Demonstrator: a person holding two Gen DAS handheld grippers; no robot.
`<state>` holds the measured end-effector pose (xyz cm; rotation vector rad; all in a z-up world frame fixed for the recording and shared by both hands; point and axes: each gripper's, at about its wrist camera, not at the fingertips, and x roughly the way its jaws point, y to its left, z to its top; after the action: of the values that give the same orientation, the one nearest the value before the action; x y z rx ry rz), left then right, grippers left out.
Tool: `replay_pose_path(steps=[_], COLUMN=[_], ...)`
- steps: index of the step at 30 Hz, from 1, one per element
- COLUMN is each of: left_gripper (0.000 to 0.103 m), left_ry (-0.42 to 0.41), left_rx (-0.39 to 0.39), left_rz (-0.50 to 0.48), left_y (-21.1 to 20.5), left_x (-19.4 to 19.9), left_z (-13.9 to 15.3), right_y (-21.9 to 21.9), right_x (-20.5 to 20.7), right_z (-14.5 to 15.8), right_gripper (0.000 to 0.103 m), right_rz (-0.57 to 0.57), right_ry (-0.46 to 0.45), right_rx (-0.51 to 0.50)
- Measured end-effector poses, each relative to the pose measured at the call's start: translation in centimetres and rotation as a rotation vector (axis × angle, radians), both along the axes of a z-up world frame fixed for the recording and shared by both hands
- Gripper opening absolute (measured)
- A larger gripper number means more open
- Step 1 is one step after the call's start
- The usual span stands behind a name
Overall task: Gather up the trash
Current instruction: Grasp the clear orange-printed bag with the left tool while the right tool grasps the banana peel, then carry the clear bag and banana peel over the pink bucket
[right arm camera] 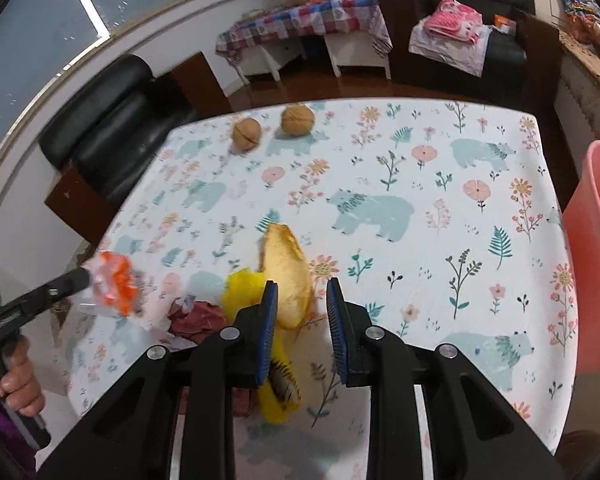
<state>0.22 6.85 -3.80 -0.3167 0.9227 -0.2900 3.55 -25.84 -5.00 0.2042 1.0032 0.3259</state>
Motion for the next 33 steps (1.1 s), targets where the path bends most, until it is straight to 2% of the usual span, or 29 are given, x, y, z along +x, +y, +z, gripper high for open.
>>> replay_pose_path(steps=[3,6,12,20,33], left_gripper=[0.008,0.008,0.008,0.008,0.008], left_ry=[-0.002,-0.004,-0.033,-0.086,-0.150], left_rx=[0.006,0.008,0.003,0.003,0.005], left_rz=[-0.001,-0.002,0.000,-0.037,-0.175], left_y=[0.1,0.2,-0.1,-1.9,-9.4], left_x=[-0.1,-0.1,-0.2,0.2,1.6], left_z=[-0.1,0.0,0.9,3.2,6.1], right_y=[0.9,1.2,0.0,-2.6,-9.7], right_x=[0.0,-0.4,-1.6,-3.2,-6.0], right_z=[-0.8,-0.6,1.7,4.4,6.4], right_gripper=[0.013,0.006,0.005,0.005,0.005], right_rz=[0.021,0.026,-0.008,-0.068,-0.238], right_ry=[0.012,-0.015,-0.101,-0.173,-0.242], right_rx=[-0.019,-0.030,-0.026,0.006,0.034])
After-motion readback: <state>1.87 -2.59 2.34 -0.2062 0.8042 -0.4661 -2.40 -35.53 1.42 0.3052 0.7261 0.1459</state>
